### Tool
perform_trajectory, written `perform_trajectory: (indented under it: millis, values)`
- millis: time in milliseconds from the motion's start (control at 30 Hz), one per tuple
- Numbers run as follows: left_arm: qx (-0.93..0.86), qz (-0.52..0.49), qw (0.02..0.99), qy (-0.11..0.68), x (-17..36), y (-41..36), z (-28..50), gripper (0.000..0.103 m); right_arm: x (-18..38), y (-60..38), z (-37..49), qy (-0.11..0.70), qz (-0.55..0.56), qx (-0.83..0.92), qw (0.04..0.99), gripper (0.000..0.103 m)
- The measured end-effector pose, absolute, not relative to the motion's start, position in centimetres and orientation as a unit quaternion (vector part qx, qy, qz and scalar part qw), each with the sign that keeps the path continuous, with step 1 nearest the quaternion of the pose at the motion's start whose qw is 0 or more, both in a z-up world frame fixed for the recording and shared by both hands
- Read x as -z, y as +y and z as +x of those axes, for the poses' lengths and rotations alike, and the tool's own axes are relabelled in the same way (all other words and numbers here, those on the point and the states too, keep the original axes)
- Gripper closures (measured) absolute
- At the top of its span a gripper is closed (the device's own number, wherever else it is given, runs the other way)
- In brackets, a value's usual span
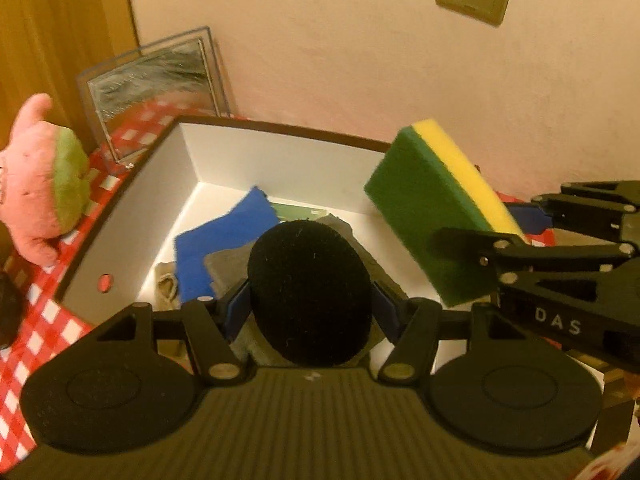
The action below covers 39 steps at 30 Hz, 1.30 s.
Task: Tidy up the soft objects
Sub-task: 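Carry the sponge in the right tool over the brown box, then lower the sponge into the box and open the right tool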
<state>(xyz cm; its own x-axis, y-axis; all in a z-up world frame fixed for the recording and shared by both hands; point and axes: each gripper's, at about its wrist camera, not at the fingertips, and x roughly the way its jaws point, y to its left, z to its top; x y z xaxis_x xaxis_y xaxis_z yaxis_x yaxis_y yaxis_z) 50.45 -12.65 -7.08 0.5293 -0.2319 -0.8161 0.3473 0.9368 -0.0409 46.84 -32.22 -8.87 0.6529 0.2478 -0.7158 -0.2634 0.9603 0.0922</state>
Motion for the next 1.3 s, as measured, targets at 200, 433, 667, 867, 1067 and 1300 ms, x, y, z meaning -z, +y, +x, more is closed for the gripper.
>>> perform_trajectory:
  millis: [200,433,667,867,1067,1300]
  values:
    - [0.173,0.075,0.865,0.466,8.4,-13.8,52.3,0.041,10.7,-33.3,49.0,0.407,-0.026,-0.140,0.902,0.071]
    - [0.171,0.071,0.860,0.476,9.5,-14.3,54.2,0.039,11.8,-33.8,50.5,0.414,-0.035,-0.139,0.899,0.071]
    - [0.161,0.064,0.861,0.477,9.7,-13.8,55.3,0.036,12.4,-33.7,51.3,0.419,-0.041,-0.139,0.897,0.071]
    - [0.153,0.063,0.869,0.467,8.9,-12.6,55.4,0.035,12.6,-33.4,51.7,0.420,-0.045,-0.140,0.895,0.071]
    - [0.148,0.056,0.870,0.466,8.6,-11.5,55.4,0.035,12.7,-32.9,52.0,0.423,-0.051,-0.137,0.894,0.071]
    - [0.144,0.051,0.872,0.466,8.4,-10.9,55.1,0.035,12.8,-32.1,52.1,0.400,-0.074,-0.121,0.906,0.063]
